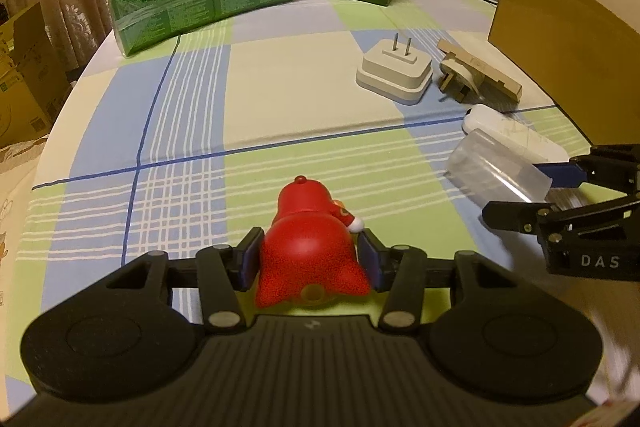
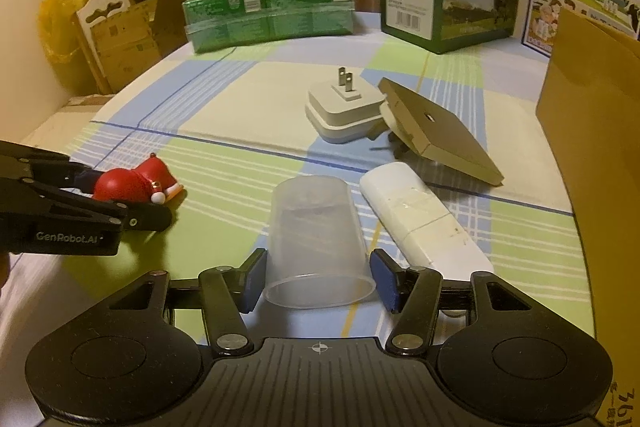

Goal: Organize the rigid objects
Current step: 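Carry the red toy with the left tool while the right tool carries the cup to the cardboard box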

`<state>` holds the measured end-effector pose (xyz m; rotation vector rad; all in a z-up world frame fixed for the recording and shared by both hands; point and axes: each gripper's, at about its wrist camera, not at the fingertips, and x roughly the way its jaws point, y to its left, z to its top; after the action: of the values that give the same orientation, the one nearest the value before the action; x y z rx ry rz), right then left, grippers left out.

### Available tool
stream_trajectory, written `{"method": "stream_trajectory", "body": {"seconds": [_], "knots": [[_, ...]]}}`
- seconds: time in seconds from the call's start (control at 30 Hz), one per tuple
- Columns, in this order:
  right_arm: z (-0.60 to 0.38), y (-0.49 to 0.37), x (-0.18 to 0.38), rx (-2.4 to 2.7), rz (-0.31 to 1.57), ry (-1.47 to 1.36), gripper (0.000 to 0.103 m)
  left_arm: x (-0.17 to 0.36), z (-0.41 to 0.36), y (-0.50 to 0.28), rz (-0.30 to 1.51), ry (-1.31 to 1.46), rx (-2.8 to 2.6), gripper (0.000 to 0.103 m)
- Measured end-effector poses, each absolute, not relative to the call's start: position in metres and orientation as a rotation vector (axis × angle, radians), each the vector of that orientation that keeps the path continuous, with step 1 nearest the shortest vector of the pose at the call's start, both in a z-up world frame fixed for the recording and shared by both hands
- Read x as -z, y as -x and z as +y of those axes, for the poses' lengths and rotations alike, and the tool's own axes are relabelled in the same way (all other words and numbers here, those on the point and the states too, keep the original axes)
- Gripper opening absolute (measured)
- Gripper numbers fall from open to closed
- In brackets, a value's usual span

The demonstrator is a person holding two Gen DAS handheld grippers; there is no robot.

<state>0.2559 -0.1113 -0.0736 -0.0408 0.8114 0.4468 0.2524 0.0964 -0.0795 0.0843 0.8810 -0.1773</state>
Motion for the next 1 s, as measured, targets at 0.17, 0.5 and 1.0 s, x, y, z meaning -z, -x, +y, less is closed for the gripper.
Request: {"method": "stream_trajectory", "body": {"seconds": [0.17,0.5,1.0], "knots": [[-0.115,-0.255,0.070,-0.428,0.822,0.015,0.052,0.074,0.091,-0.249,0.863,-0.092,0.187,0.045],[-0.128,-0.237,0.041,-0.406,0.762,0.008,0.051,0.051,0.075,-0.229,0.833,-0.042,0.187,0.045],[-0.170,-0.160,-0.010,-0.357,0.720,-0.016,0.051,-0.001,0.038,-0.155,0.758,0.035,0.156,0.045]]}}
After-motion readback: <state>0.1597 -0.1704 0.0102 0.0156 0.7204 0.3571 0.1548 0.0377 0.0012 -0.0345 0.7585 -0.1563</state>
